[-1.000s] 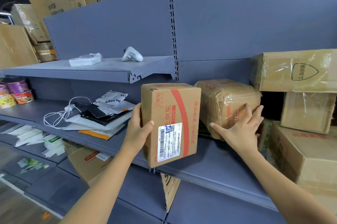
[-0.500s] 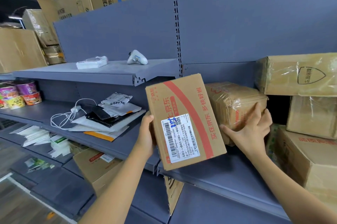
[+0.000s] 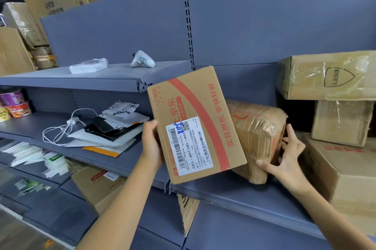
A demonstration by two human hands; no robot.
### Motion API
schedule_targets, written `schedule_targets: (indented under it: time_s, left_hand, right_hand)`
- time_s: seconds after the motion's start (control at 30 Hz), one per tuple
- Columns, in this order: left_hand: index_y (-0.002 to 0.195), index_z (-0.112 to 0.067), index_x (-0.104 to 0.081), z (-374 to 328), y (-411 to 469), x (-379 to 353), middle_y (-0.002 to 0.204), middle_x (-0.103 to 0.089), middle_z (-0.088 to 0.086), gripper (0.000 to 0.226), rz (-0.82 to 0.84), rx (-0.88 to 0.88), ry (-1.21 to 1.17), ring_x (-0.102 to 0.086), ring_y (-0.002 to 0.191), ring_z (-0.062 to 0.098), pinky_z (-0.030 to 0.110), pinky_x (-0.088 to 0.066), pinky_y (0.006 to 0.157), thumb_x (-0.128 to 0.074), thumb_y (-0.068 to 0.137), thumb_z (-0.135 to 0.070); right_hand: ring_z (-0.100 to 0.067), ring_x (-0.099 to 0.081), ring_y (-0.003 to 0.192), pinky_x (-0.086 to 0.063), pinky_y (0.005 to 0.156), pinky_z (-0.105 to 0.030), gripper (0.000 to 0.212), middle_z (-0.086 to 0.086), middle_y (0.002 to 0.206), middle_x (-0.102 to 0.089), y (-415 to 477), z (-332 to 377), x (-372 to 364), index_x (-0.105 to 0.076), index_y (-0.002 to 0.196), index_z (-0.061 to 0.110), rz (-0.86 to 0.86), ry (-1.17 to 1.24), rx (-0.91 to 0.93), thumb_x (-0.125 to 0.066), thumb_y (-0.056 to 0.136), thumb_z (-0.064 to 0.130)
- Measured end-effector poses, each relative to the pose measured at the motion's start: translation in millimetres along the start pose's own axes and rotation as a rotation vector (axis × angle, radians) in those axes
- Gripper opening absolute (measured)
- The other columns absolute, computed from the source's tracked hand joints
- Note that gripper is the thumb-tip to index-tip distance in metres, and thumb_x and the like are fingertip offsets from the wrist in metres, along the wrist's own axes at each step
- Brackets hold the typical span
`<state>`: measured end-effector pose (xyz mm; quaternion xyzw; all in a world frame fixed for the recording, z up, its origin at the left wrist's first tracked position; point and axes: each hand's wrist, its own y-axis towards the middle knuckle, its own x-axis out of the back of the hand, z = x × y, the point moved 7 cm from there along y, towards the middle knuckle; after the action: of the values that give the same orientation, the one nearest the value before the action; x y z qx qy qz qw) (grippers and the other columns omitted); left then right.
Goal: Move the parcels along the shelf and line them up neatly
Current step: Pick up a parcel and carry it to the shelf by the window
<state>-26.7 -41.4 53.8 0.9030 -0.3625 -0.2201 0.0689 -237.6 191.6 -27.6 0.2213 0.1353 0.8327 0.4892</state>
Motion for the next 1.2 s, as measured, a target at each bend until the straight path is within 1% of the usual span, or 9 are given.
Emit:
schedule_targets:
  time_s: [0.17, 0.47, 0.63, 0.77, 0.83, 0.93, 1.0, 1.07, 1.2]
  left_hand:
    - [0.095, -0.014, -0.065, 2, 1, -8, 0.080, -0.073, 0.001, 0.047, 0.049, -0.007, -0.014, -0.068, 0.077, 0.018, 0.034, -0.051, 0.068, -0.034, 0.072, -0.040]
    - [0.109, -0.010, -0.061, 6, 8, -20, 0.092, -0.072, 0.005, 0.054, 0.059, 0.030, 0.043, -0.068, 0.087, 0.020, 0.035, -0.051, 0.071, -0.036, 0.073, -0.043]
    - [0.100, -0.009, -0.060, -10, 26, -27, 0.081, -0.073, 0.001, 0.048, 0.119, -0.002, 0.166, -0.069, 0.078, 0.016, 0.030, -0.053, 0.066, -0.035, 0.075, -0.041]
    - [0.089, -0.010, -0.059, -29, 30, -43, 0.068, -0.071, -0.003, 0.037, 0.261, -0.008, 0.227, -0.066, 0.064, 0.010, 0.023, -0.050, 0.058, -0.031, 0.088, -0.034]
    - [0.079, -0.011, -0.056, -40, 29, -49, 0.056, -0.066, -0.004, 0.033, 0.316, 0.005, 0.250, -0.061, 0.052, 0.006, 0.018, -0.046, 0.051, -0.031, 0.091, -0.029]
    - [0.076, -0.014, -0.061, -48, 24, -62, 0.055, -0.063, -0.002, 0.028, 0.491, 0.114, 0.279, -0.058, 0.050, 0.010, 0.021, -0.044, 0.053, -0.047, 0.078, -0.037]
    - [0.084, -0.015, -0.067, -45, 17, -68, 0.070, -0.062, 0.007, 0.042, 0.617, 0.231, 0.362, -0.057, 0.063, 0.020, 0.031, -0.043, 0.064, -0.055, 0.059, -0.046]
    - [0.100, -0.015, -0.063, -41, 14, -73, 0.084, -0.062, 0.010, 0.053, 0.718, 0.263, 0.394, -0.058, 0.073, 0.024, 0.035, -0.046, 0.070, -0.057, 0.060, -0.050]
    - [0.128, -0.018, -0.053, -51, 36, -63, 0.127, -0.062, 0.005, 0.062, 0.581, 0.153, 0.270, -0.062, 0.105, 0.027, 0.041, -0.048, 0.089, -0.040, 0.084, -0.059]
  right_hand:
    - [0.006, -0.013, 0.125, -0.013, 0.115, -0.031, 0.131, 0.022, 0.122, -0.013, -12, -22, -9, 0.006, 0.135, 0.059, 0.201, -0.090, -0.056, -0.078, 0.035, 0.070]
    - [-0.017, -0.001, 0.145, -0.007, 0.115, -0.026, 0.121, 0.009, 0.144, -0.002, -20, -42, -18, 0.006, 0.150, 0.027, 0.380, -0.325, -0.168, -0.084, 0.069, 0.017]
    - [-0.020, -0.042, 0.126, -0.035, 0.104, -0.029, 0.071, -0.006, 0.132, -0.040, -16, 77, 1, -0.029, 0.146, 0.009, 0.044, -0.425, 0.304, -0.059, 0.084, -0.008]
    - [-0.004, -0.058, 0.095, -0.043, 0.084, -0.008, 0.032, 0.009, 0.100, -0.061, -11, 195, 18, -0.057, 0.122, 0.016, -0.126, -0.361, 0.553, -0.055, 0.090, 0.018]
    - [0.001, -0.055, 0.108, -0.043, 0.090, -0.012, 0.047, 0.010, 0.112, -0.061, 0, 240, 22, -0.054, 0.126, 0.023, -0.114, -0.314, 0.582, -0.058, 0.086, 0.046]
    - [-0.001, -0.039, 0.130, -0.035, 0.106, -0.026, 0.094, 0.016, 0.143, -0.041, 35, 246, 7, -0.032, 0.144, 0.036, 0.211, -0.415, 0.264, -0.062, 0.064, 0.075]
    - [-0.004, -0.048, 0.127, -0.041, 0.106, -0.033, 0.106, 0.016, 0.142, -0.047, 36, 228, -11, -0.027, 0.146, 0.039, 0.493, -0.397, 0.053, -0.073, 0.058, 0.073]
    - [-0.007, -0.065, 0.106, -0.053, 0.090, -0.031, 0.078, 0.014, 0.119, -0.067, 28, 213, -15, -0.045, 0.134, 0.037, 0.598, -0.246, 0.001, -0.075, 0.064, 0.055]
    - [-0.017, -0.072, 0.091, -0.057, 0.067, -0.026, 0.055, 0.004, 0.107, -0.072, 9, 189, 25, -0.055, 0.120, 0.041, 0.356, 0.099, -0.009, -0.073, 0.069, 0.038]
